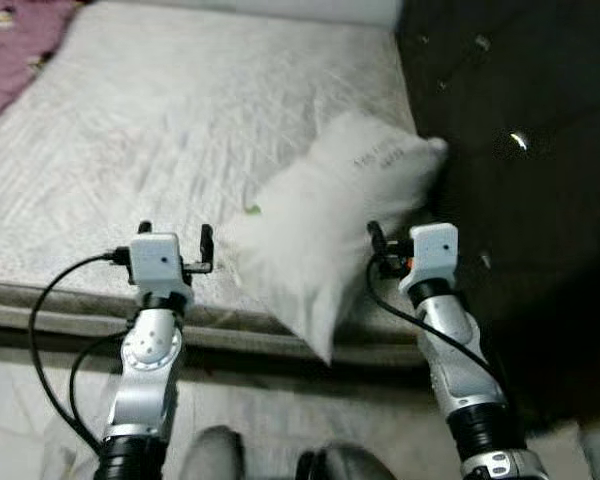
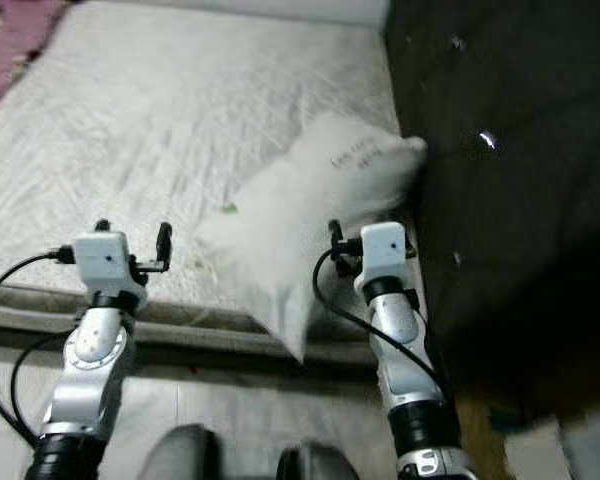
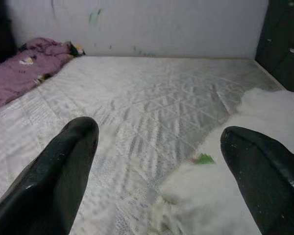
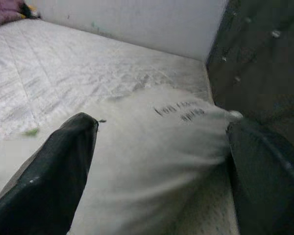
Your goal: Clean up the room
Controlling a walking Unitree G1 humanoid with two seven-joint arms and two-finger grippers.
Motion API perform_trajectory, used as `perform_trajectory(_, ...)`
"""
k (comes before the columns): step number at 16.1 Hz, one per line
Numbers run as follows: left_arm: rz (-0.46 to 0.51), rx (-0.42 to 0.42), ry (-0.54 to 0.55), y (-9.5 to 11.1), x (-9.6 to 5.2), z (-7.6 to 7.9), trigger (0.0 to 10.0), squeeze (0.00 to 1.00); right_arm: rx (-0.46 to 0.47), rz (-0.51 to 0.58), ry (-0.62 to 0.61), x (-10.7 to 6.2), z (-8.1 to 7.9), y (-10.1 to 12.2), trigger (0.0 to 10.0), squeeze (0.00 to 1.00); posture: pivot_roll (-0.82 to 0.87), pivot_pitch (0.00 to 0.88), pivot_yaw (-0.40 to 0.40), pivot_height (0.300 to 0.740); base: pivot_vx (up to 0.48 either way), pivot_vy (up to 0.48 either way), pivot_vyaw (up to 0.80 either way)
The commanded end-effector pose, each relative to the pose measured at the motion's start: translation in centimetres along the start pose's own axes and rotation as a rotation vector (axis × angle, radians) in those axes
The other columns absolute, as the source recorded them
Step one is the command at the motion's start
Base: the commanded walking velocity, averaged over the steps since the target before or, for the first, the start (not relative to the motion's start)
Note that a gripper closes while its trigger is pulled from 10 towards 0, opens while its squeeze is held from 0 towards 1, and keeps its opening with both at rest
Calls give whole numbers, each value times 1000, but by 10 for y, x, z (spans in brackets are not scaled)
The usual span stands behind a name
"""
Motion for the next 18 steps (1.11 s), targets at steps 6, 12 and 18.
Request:
perform_trajectory(6, -21, 16, 36, -3, 1, -6, 10000, 0, 12, 1, 3, 1, -3, 0, 10000, 0, 22, 162, -66, 740, 91, 0, 0)
perform_trajectory(12, -23, 13, 48, -2, 2, -6, 10000, 0, 15, 3, -3, 3, -1, 1, 10000, 0, 26, 162, -67, 740, 0, 0, 0)
perform_trajectory(18, -31, 4, 49, -3, 2, -6, 10000, 0, 15, -1, 1, 2, -1, 1, 10000, 0, 28, 160, -70, 740, 0, 0, -601)
Point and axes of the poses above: a point about 5 cm out from each wrist's last joint towards the gripper, its own x axis pointing out of the wrist towards the gripper, its own y axis along the axis of the wrist's last joint, z = x × y, the point moved 1 cm from there along x, pointing out of the wrist towards the gripper, and after that the axes turned 1 degree about -x, right-handed, at the moved point
